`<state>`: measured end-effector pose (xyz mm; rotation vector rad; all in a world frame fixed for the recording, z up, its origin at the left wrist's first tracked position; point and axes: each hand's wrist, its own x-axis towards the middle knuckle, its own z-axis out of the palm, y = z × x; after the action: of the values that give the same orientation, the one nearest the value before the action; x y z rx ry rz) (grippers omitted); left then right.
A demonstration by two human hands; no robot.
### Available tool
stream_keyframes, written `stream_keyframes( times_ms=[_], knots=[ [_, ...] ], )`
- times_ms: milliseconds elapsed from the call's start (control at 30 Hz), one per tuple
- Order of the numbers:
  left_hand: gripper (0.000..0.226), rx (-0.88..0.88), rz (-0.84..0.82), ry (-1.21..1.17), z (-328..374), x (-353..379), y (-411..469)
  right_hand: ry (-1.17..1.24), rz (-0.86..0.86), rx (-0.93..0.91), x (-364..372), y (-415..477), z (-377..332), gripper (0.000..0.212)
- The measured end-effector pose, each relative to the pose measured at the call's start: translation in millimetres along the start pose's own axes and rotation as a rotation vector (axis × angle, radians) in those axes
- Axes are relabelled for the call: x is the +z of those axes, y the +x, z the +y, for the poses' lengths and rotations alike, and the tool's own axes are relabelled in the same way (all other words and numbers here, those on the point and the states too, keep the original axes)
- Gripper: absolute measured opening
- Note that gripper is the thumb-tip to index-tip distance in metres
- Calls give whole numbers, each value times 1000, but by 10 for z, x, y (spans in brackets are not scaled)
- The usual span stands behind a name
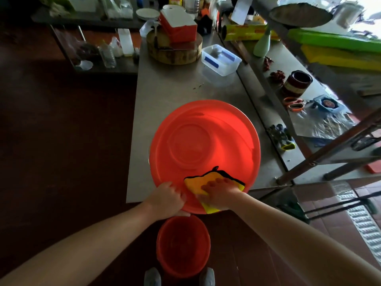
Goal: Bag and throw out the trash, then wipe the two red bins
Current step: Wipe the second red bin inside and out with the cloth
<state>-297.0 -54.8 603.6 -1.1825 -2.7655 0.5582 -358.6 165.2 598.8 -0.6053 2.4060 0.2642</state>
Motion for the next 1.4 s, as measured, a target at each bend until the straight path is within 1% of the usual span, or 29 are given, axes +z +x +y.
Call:
stream_keyframes(
  times_ms=[67, 233, 300, 400, 467, 500, 567, 600, 633, 667, 767, 800, 900, 1000, 1033, 1167, 1267, 1400],
  knots=[
    [66, 45, 21, -7, 31, 40, -8, 6, -14, 10, 83, 196, -67, 78],
    [66, 96, 63, -3, 118, 198, -73, 121, 109, -9, 264, 714, -174, 64],
    [69, 113, 20, -8, 127, 244, -106, 122, 118, -29, 309, 890, -176, 61],
    [80, 135, -60, -79, 135, 273, -149, 61, 133, -29, 262, 1045, -7, 57],
    [83, 146, -52, -86, 137, 283, -148, 69, 148, 12, 155, 1089, 196, 56],
    [85, 157, -25, -69, 138, 290, -135, -3, 139, 34, 90, 1104, 294, 54],
    [96, 178, 7, -84, 143, 300, -96, -219, 135, 78, -12, 1140, 420, 53],
    [100, 183, 14, -85, 142, 290, -76, -268, 137, 100, -36, 1141, 428, 55],
    [99, 188, 44, -65, 139, 278, -56, -279, 135, 117, -33, 1130, 412, 57],
    [94, 195, 67, -29, 135, 264, -41, -243, 125, 135, -3, 1106, 376, 59],
    [78, 219, 76, 47, 133, 243, -28, 45, 106, 143, 184, 995, 123, 62],
    [74, 229, 83, 68, 143, 234, -34, 105, 108, 139, 237, 963, 6, 63],
    [64, 229, 75, 116, 192, 224, -65, 180, 105, 89, 361, 924, -286, 63],
    [63, 218, 46, 105, 237, 224, -81, 283, 108, 50, 412, 881, -315, 61],
    [64, 220, 38, 96, 253, 225, -74, 270, 114, 60, 429, 863, -281, 60],
    [64, 187, 16, 48, 303, 211, -53, 78, 84, 89, 431, 808, 8, 58],
    [66, 179, 17, 61, 344, 209, -62, -117, 175, 100, 329, 719, 322, 52],
    [61, 149, 12, 75, 335, 181, -19, -162, 225, 151, 232, 566, 457, 53]
  ],
)
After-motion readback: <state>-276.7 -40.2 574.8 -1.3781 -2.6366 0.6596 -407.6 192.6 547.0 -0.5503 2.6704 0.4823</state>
